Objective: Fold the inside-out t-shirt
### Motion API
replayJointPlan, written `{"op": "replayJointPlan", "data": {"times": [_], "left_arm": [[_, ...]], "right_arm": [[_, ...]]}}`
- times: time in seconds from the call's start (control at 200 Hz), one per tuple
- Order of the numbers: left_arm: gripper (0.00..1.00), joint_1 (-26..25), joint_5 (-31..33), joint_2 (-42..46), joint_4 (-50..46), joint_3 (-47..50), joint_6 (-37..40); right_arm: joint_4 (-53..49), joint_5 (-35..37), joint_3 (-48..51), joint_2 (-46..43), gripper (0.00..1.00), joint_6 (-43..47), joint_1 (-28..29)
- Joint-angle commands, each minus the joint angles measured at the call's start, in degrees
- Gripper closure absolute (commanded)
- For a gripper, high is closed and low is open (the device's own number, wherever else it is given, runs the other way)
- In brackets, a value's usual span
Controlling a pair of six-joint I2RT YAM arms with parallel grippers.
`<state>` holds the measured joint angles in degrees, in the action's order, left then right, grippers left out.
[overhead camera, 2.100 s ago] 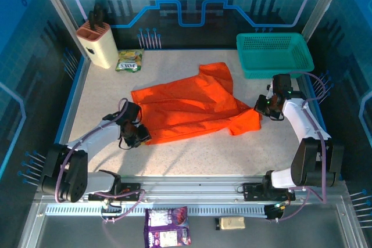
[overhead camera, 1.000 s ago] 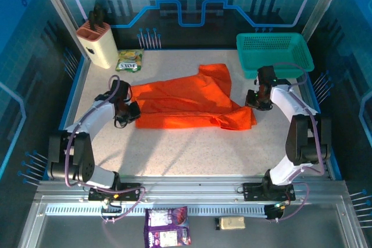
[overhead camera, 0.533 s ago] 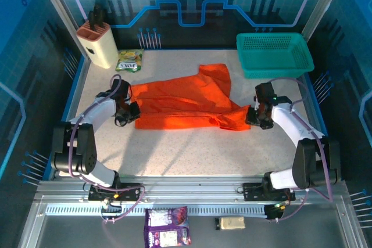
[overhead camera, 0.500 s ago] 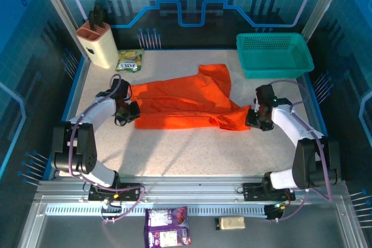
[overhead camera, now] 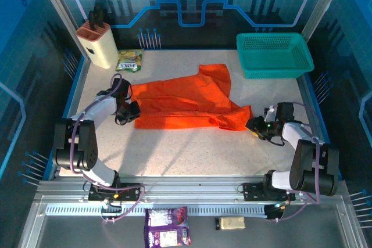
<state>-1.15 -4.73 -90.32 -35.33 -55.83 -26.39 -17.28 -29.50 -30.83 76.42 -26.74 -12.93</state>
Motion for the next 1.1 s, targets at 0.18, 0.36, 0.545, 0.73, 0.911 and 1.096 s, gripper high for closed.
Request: {"op": "replayJointPlan", "data": {"times": [0.18, 0.36, 0.545, 0.73, 0.911, 1.096], "left_arm": [[1.00, 0.80, 0.37, -0.82, -1.41, -2.44, 1.47], [1.00, 0.80, 0.14, -1.22, -1.17, -2.79, 1.12], [1.00, 0.81, 0.02, -1.52, -1.31, -3.40, 1.13], [1.00, 0.84, 0.15, -1.70, -1.41, -3.72, 1.08], [1.00, 0.80, 0.07, -1.79, -1.27, -3.84, 0.99], [1.00, 0.81, -0.15, -2.18, -1.04, -3.93, 0.90]], "right_arm": [[9.90, -7.23, 2.57, 3.31, 0.52, -2.34, -3.25], [13.44, -11.09, 3.15, 6.11, 0.50, -2.98, -3.24], [15.08, -12.75, 2.97, 9.15, 0.49, -3.65, -3.29], [17.12, -13.67, 4.01, 8.86, 0.53, -5.08, -3.31], [15.13, -13.35, 4.13, 6.37, 0.59, -4.66, -4.01], [11.39, -12.39, 2.88, 5.05, 0.65, -2.97, -4.29]]}}
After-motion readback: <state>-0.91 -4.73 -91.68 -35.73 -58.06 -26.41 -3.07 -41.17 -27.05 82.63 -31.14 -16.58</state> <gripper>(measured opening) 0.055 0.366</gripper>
